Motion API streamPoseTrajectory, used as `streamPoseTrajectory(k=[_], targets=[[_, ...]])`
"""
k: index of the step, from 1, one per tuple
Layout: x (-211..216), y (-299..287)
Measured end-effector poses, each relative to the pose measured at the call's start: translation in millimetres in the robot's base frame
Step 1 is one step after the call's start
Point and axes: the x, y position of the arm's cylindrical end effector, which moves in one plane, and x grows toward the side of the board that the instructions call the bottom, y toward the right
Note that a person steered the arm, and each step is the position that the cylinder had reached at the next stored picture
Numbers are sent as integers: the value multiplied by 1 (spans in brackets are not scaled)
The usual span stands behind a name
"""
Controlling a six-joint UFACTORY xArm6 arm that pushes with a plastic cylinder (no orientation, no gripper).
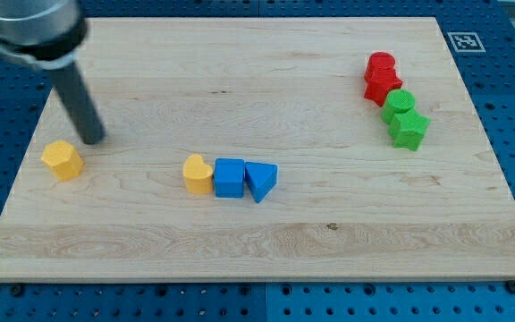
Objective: Push the yellow hexagon horizontal to the yellow heart
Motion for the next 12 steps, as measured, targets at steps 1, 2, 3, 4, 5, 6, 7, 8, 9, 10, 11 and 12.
streamPoseTrajectory(k=[1,2,3,4,5,6,7,8,9,10,11,12], targets=[[-8,-55],[-8,-55],[25,-56],[34,-56],[35,-39],[35,-24],[39,-12],[53,-12],[59,-12],[59,3],[59,17],[58,17]])
